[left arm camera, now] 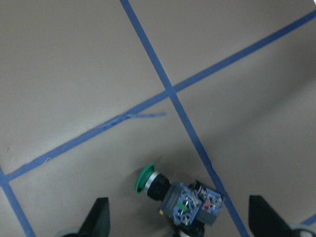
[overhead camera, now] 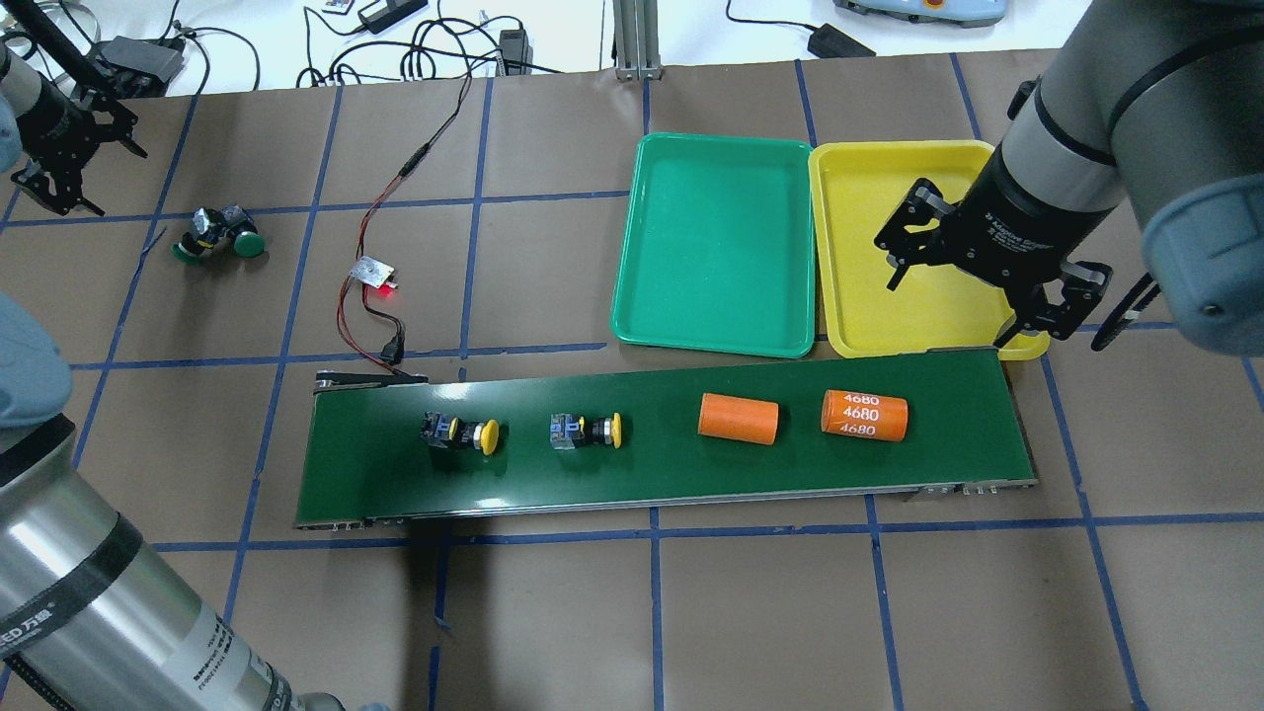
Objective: Sort buttons by color to trays
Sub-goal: 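Reach left gripper to green-capped button while right gripper lowers to belt end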
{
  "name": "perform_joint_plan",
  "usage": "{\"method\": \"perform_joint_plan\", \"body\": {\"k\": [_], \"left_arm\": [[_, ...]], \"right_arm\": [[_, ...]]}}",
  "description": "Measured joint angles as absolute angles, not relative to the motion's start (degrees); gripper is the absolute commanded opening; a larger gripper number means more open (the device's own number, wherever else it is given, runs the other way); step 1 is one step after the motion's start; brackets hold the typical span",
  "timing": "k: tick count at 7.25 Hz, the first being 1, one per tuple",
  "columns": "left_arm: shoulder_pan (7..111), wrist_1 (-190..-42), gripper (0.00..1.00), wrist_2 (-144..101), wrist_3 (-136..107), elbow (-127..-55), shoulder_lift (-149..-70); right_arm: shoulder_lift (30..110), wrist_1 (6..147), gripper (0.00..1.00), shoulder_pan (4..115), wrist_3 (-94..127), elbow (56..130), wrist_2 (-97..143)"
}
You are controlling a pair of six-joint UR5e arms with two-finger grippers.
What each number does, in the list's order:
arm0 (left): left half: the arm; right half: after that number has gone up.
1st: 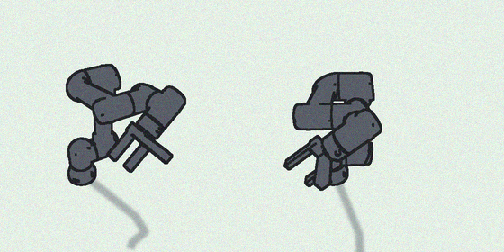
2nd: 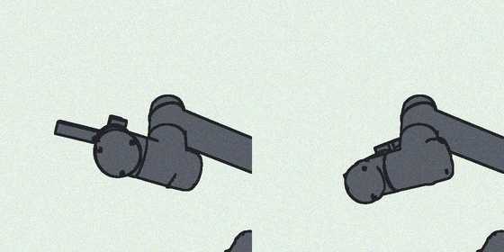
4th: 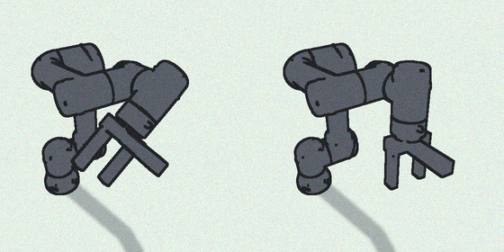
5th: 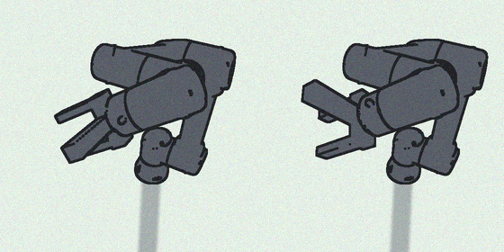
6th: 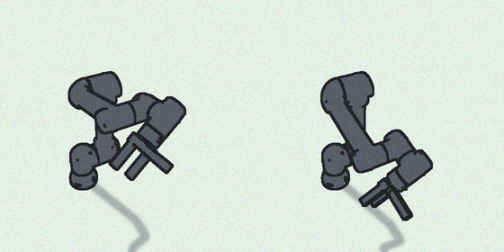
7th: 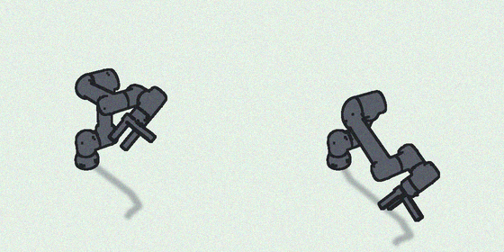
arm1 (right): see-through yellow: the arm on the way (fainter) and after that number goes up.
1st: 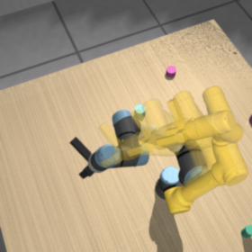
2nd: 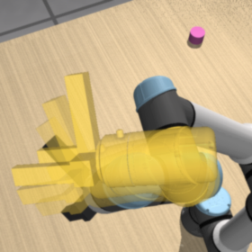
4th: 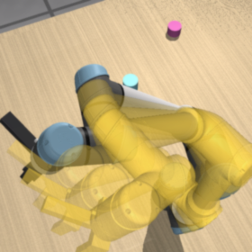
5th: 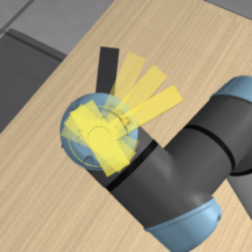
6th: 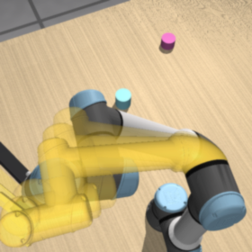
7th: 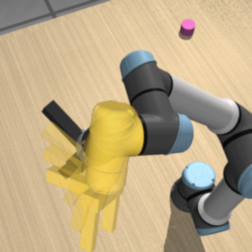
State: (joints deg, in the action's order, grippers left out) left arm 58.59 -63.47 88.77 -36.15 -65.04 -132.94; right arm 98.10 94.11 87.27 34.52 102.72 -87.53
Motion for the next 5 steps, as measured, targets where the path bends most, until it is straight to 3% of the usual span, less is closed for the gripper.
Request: {"method": "perform_joint_plan", "body": {"k": [5], "left_arm": [[57.1, -63.8, 1.00, 82.5, -47.8, -65.3, -136.8]], "right_arm": [[99.0, 93.2, 1.00, 87.3, 50.8, 104.0, -87.4]]}}
